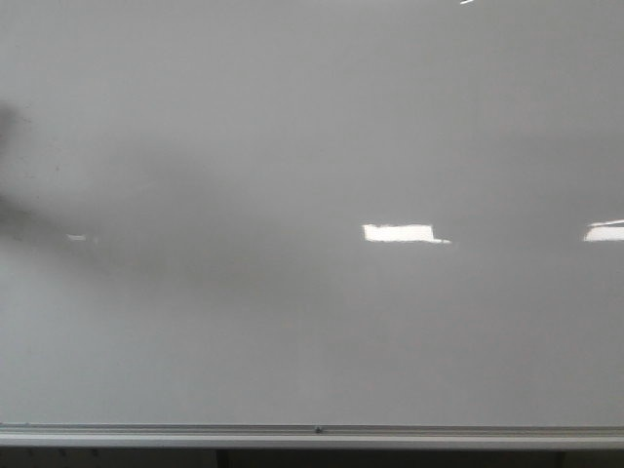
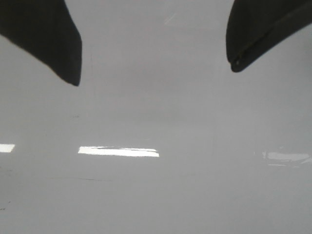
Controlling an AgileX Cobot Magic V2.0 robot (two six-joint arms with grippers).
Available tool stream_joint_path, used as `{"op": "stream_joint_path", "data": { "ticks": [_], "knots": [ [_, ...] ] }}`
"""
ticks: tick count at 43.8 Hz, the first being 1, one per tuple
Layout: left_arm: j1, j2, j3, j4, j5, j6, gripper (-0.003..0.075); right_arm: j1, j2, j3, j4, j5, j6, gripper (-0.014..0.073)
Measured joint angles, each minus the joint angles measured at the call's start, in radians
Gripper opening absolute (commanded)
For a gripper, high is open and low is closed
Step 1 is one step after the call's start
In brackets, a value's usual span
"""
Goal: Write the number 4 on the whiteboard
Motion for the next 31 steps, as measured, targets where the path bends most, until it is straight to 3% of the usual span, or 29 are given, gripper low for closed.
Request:
{"op": "stream_joint_path", "data": {
  "ticks": [4,14,22,31],
  "knots": [
    [0.0,0.0,0.0,-0.002,0.011,0.0,-0.0011,0.0,0.0,0.0,0.0,0.001,0.0,0.0621],
    [0.0,-0.034,-0.005,-0.004,0.103,0.0,-0.002,0.0,0.0,0.0,0.0,0.001,0.0,0.0621],
    [-0.062,-0.174,-0.013,-0.004,0.305,0.0,-0.002,0.0,0.0,-0.002,-0.002,0.003,0.0,0.0621],
    [-0.258,-0.284,-0.117,-0.023,0.617,0.107,-0.002,0.0,0.0,-0.002,-0.002,0.003,0.0,0.0621]
  ]
}}
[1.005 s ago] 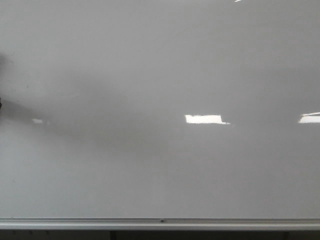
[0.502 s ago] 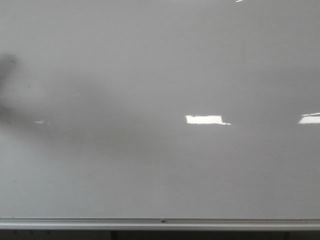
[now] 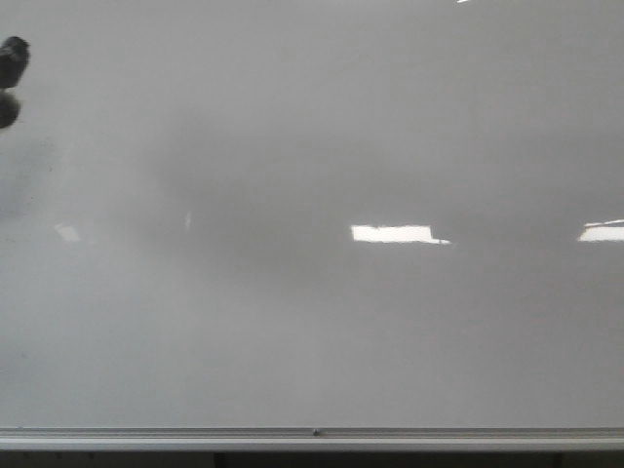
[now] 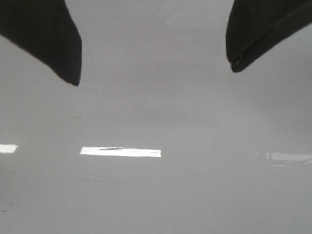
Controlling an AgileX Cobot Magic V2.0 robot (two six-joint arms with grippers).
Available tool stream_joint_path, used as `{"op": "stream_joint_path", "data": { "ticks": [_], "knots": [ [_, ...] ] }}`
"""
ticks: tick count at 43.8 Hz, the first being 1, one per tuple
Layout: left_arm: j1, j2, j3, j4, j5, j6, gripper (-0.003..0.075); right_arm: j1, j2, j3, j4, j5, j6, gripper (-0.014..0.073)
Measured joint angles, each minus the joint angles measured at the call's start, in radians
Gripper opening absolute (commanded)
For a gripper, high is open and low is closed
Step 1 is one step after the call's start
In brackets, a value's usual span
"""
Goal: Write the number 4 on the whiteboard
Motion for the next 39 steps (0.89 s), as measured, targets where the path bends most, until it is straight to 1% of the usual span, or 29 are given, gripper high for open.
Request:
{"op": "stream_joint_path", "data": {
  "ticks": [5,8,15,20,26,29,32,39],
  "knots": [
    [-0.108,-0.003,-0.063,-0.099,0.189,0.165,-0.002,0.0,0.0,0.0,0.0,0.0,0.0,0.0621],
    [-0.167,-0.003,-0.091,-0.196,0.293,0.308,-0.002,0.0,0.0,0.0,0.0,0.0,0.0,0.0621],
    [-0.258,-0.003,-0.131,-0.458,0.509,0.589,-0.002,0.0,0.0,0.0,0.0,0.032,0.0,0.0621],
    [-0.307,-0.003,-0.152,-0.573,0.661,0.733,-0.002,0.0,0.011,0.0,0.004,0.081,0.0,0.0621],
    [-0.354,-0.003,-0.167,-0.624,0.785,0.795,-0.002,0.008,0.065,-0.002,0.067,0.127,-0.038,0.0621],
    [-0.365,-0.003,-0.169,-0.626,0.805,0.802,-0.002,0.027,0.108,-0.002,0.126,0.145,-0.087,0.0621],
    [-0.369,-0.005,-0.169,-0.628,0.813,0.804,-0.002,0.054,0.156,-0.011,0.202,0.17,-0.155,0.0621],
    [-0.369,-0.005,-0.169,-0.628,0.815,0.809,-0.002,0.145,0.312,-0.087,0.436,0.271,-0.394,0.0621]
  ]
}}
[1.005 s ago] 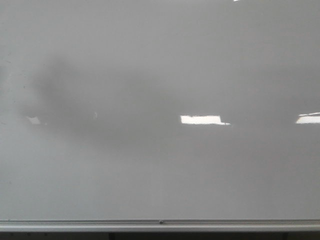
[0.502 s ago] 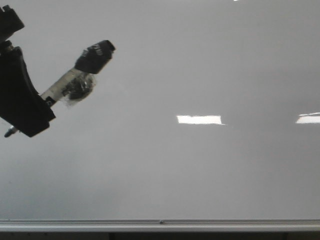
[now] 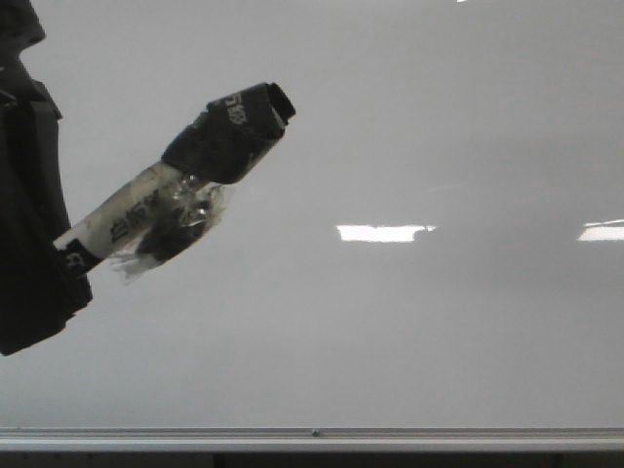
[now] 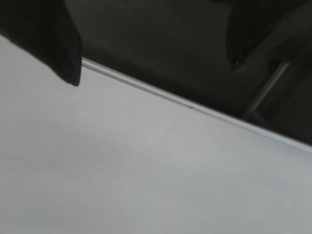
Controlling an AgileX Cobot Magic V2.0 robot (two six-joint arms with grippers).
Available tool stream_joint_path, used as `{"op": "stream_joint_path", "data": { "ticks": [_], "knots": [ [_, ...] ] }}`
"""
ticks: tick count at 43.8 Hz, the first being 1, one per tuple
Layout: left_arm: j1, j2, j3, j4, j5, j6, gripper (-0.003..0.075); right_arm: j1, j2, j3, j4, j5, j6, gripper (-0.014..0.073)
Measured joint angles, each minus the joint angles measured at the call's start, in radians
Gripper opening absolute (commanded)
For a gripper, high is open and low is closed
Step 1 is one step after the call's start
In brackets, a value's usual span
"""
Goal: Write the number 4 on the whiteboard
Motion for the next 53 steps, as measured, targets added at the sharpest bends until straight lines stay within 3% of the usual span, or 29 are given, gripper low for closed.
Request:
{"op": "stream_joint_path", "data": {
  "ticks": [10,19,44,48,53],
  "knots": [
    [0.0,0.0,0.0,0.0,0.0,0.037,-0.002,0.095,0.292,-0.18,0.354,0.232,-0.44,0.0621],
    [0.0,0.0,-0.001,-0.007,0.0,0.041,-0.002,0.137,0.493,-0.306,0.507,0.316,-0.651,0.0621],
    [0.0,0.0,-0.001,-0.009,0.0,0.044,-0.002,0.408,0.895,-0.523,0.53,0.318,-0.699,0.0616],
    [0.0,0.0,-0.001,-0.011,0.0,0.044,-0.002,0.428,0.923,-0.535,0.53,0.315,-0.699,0.0568],
    [0.0,0.0,-0.001,-0.011,0.0,0.044,-0.002,0.435,0.94,-0.534,0.53,0.312,-0.7,0.0414]
  ]
}}
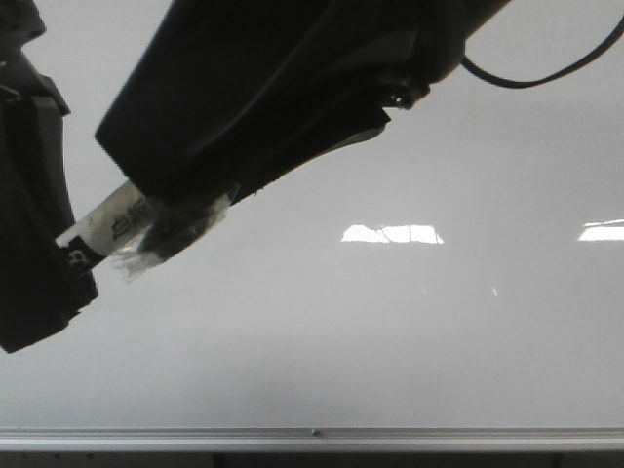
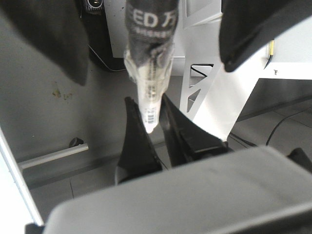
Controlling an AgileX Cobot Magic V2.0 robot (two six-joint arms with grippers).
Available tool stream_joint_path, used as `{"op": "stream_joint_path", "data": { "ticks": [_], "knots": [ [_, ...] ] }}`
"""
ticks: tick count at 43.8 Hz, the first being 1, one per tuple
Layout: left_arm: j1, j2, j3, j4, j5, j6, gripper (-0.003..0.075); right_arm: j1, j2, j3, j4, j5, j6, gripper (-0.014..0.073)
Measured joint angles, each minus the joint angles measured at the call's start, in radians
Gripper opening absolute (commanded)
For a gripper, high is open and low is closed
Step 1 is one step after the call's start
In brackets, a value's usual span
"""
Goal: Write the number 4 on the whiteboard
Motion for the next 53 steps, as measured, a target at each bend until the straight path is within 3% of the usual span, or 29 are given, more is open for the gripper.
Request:
{"op": "stream_joint_path", "data": {
  "ticks": [11,21,24,28,34,37,44,53],
  "knots": [
    [0.0,0.0,0.0,-0.004,0.002,-0.005,-0.002,0.0,0.006,0.0,0.0,-0.002,-0.002,-0.0078],
    [0.0,0.0,0.0,-0.006,0.004,-0.006,-0.0016,0.0,0.006,-0.001,0.0,0.0,-0.002,-0.0068],
    [0.0,0.0,0.0,-0.006,0.002,-0.006,0.003,0.0,0.006,-0.001,-0.004,0.0,-0.002,-0.0067],
    [0.0,0.0,0.0,-0.006,-0.005,-0.006,0.0188,-0.002,0.006,-0.002,-0.01,0.0,0.008,-0.0062],
    [0.0,0.0,0.0,-0.031,-0.044,-0.006,0.0522,-0.026,-0.017,0.013,-0.024,-0.005,0.042,-0.0061],
    [0.0,0.0,0.0,-0.052,-0.08,-0.006,0.0621,-0.044,-0.053,0.045,-0.033,-0.022,0.053,-0.0061],
    [0.0,0.0,0.0,-0.07,-0.123,-0.006,0.0633,-0.113,-0.171,0.169,-0.053,-0.066,0.081,-0.0061],
    [0.0,0.0,0.0,-0.072,-0.128,-0.006,0.0531,-0.281,-0.392,0.332,-0.129,-0.127,0.146,-0.0061]
  ]
}}
